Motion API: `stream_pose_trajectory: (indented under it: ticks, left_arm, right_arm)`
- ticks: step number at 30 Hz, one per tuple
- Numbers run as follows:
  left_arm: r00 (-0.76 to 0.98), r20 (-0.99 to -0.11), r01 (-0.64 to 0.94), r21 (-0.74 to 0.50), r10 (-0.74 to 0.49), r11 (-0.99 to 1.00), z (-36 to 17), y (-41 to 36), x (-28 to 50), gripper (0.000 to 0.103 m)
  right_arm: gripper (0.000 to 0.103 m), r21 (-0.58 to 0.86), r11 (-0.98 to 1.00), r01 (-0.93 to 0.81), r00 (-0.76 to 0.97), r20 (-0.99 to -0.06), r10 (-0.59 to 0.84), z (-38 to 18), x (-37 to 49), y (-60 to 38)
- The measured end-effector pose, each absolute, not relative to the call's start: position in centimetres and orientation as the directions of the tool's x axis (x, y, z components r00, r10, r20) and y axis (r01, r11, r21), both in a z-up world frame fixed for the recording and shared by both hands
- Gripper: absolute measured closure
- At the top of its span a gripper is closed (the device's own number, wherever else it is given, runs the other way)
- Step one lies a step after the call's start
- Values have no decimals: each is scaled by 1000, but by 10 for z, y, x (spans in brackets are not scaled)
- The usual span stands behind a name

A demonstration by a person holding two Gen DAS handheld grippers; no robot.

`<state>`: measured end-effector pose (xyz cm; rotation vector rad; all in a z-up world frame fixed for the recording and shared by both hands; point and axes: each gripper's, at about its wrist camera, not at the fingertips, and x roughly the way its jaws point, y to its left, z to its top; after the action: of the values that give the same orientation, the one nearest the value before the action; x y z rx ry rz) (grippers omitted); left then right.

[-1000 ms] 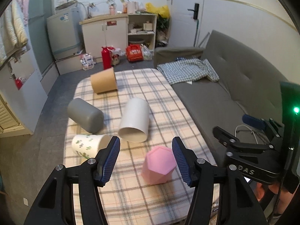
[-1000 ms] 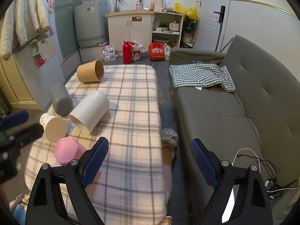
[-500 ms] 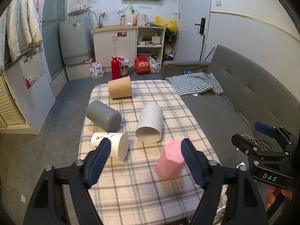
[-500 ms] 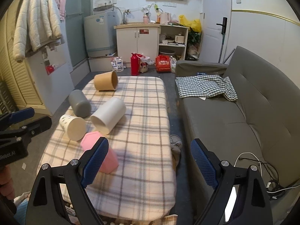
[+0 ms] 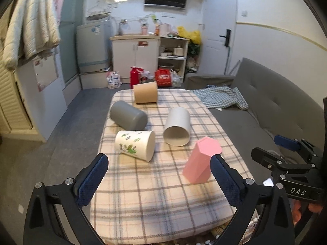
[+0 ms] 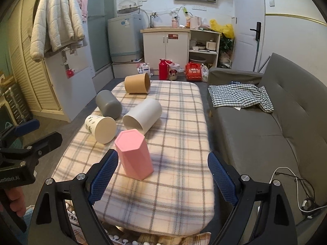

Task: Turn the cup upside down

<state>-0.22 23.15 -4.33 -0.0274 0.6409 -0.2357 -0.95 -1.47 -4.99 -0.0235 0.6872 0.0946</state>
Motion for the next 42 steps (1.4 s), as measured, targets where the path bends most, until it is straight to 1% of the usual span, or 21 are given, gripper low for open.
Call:
stream_pose_trajectory:
  ticks: [2,5,10,12,14,23,42]
  left_arm:
    - [776,-590,201,-102,-222,974,-46,234,-2,0]
    - [778,-591,202,-86,-213,976,-47,234,-4,0]
    - [774,-593,220,-78,-222,972,-49,229,-6,0]
    - [771,-596,224,-72,-222,972,-50,227,-6,0]
    - [770,-599,224,-69,-220,972,-50,227,-6,0]
    - [767,-600,227,-76,-227,971,-51,226,-7,0]
    - [762,-613,213,-66,-208,975,-53,231,-6,0]
  right_arm:
    - [13,14,995,-98,767,-636,84,-52,-9,-14]
    - [9,16,995,-94,758,-648,82,-57,-8,-12]
    - [7,15,995,-94,746,-661,81,-63,-7,-10]
    - [3,14,996,-92,746,-661,78,-64,-8,-10]
    - [2,14,996,-91,749,-658,78,-63,-8,-10]
    - [0,17,996,-90,751,-655,79,-62,-10,-11]
    - [0,4,996,-87,748,-660,68,-63,-12,-8]
